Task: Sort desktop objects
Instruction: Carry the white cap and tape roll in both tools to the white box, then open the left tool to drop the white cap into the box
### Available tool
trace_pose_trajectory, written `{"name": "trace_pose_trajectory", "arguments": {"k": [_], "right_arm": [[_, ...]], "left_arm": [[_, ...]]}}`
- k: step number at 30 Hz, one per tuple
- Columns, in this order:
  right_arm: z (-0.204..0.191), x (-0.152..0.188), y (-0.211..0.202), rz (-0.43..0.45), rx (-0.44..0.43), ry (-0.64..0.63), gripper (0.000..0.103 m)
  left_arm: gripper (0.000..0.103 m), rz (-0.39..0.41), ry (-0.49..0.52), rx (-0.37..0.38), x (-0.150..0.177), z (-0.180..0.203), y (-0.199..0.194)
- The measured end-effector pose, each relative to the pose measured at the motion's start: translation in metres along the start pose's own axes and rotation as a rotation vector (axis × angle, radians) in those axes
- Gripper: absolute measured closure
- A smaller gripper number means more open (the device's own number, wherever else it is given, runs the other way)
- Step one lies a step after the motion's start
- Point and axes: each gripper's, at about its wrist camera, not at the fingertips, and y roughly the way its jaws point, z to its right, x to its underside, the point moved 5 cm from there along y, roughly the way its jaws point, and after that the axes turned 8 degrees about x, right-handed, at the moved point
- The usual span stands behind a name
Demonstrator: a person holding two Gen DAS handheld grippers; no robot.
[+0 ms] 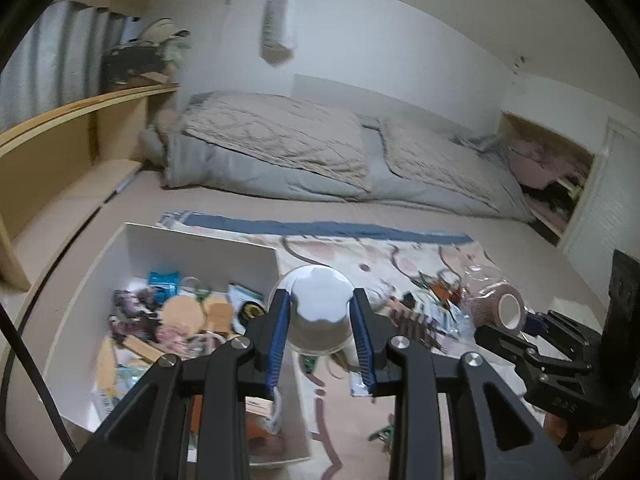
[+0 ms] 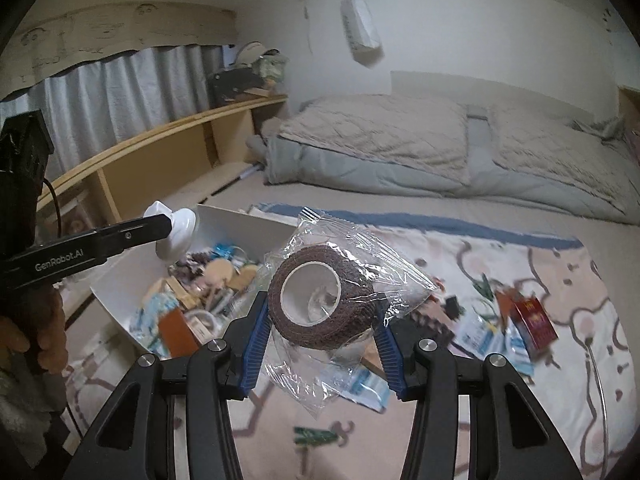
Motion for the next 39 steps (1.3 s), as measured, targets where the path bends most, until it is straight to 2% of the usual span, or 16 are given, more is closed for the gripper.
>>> {"name": "trace_pose_trajectory", "arguments": {"k": [10,18,22,30,39], "right_arm": [[-0.046,-0.028,0.011,0.020,-0.061,-0.043,0.053],[-0.076,-0.043,0.022,0.014,-0.105,-0.064,0.053],[-0.090,-0.048,0.027,0.010,-0.116,-0.080,0.053],[-0.109,-0.053,0.041,-0.013,-0.152,-0.098,0.053],[-0.114,-0.052,0.065,-0.070,-0.180,-0.073,0.053]], "left_arm": [[0.072,0.066,-0.078,-0.086,-0.015,-0.055,-0.032],[0.072,0.076,-0.114,-0.152,-0.018,-0.095,-0.048],[0.072,0.046,-0.132,-0.186,-0.013,-0.112,-0.044],[0.072,-0.077,-0.148,-0.260,0.013,-0.142,-0.016],[0.072,-0.120,-0.166,-0.312,0.015,-0.162,0.010]]}}
